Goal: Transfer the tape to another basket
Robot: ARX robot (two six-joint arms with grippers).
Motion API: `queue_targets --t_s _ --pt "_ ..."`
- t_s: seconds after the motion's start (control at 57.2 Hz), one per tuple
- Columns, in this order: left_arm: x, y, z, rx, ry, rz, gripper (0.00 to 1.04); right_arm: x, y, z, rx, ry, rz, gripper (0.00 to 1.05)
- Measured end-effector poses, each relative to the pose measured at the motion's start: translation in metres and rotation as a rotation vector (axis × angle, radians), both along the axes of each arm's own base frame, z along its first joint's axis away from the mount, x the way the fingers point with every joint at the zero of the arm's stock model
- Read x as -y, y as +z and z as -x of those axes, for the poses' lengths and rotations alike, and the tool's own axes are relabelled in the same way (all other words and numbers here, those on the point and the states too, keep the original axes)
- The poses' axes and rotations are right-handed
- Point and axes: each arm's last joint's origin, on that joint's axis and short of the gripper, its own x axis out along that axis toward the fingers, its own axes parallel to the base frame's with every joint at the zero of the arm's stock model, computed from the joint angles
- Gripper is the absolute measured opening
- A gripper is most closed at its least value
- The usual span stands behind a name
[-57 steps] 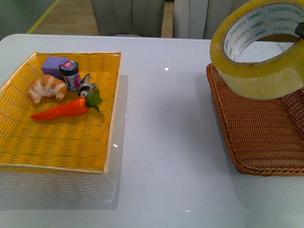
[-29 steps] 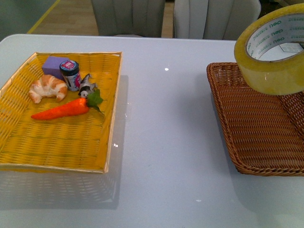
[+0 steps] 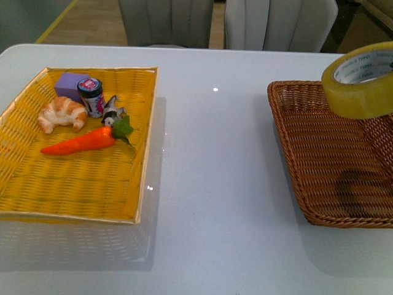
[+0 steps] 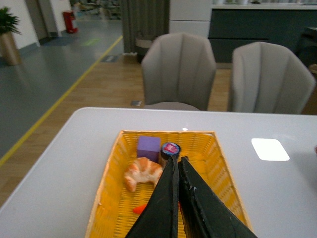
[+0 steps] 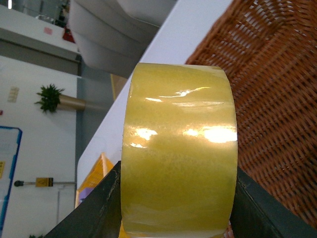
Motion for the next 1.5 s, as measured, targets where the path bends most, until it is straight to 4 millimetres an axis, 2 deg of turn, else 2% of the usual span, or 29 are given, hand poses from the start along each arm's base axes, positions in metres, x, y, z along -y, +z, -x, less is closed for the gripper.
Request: queue_targets --t_s 0.14,0.314,0.454,0.559,0.786,0.856,0.891,0.996,1.135,1.275,1.397,1.502 --pt "-0.008 -0.004 0.008 0.001 0.032 0.000 0.02 0.000 -0.022 -0.022 -0.056 -0.037 -0.034 0.48" --pt "-0.008 -0.010 0.015 0.007 0.024 -0.002 0.02 -0.002 -0.037 -0.044 -0.126 -0.083 -0.057 0.48" --pt "-0.008 -0.008 0.020 0.018 0.024 -0.002 0.02 -0.001 -0.050 -0.047 -0.219 -0.122 -0.057 0.48" --pt "-0.008 -0.007 0.025 0.019 0.024 -0.002 0.02 0.000 -0.052 -0.045 -0.243 -0.132 -0.055 0.48" --pt "-0.008 -0.006 0.031 0.024 0.024 -0.002 0.02 0.004 -0.057 -0.016 -0.292 -0.134 -0.051 0.83" --pt "-0.008 -0.006 0.033 0.023 0.024 -0.002 0.02 0.009 -0.043 -0.007 -0.259 -0.139 -0.049 0.95" --pt "-0.008 -0.006 0.034 0.023 0.024 -0.002 0.02 0.011 -0.036 -0.004 -0.246 -0.143 -0.044 0.97" --pt "-0.008 -0.006 0.036 0.024 0.024 -0.002 0.02 0.015 -0.007 0.008 -0.191 -0.133 0.023 0.96" --pt "-0.008 -0.006 0.039 0.024 0.024 -0.002 0.02 0.012 0.030 0.037 -0.121 -0.094 0.118 0.96" --pt "-0.008 -0.006 0.041 0.024 0.024 -0.002 0.02 0.009 0.069 0.080 -0.033 -0.080 0.208 0.96" --pt "-0.008 -0.011 0.049 -0.010 0.024 -0.003 0.02 0.005 0.089 0.114 0.022 -0.076 0.267 0.96" --pt "-0.009 -0.010 0.052 0.011 0.026 -0.003 0.02 -0.001 0.082 0.129 0.242 -0.090 0.620 0.78"
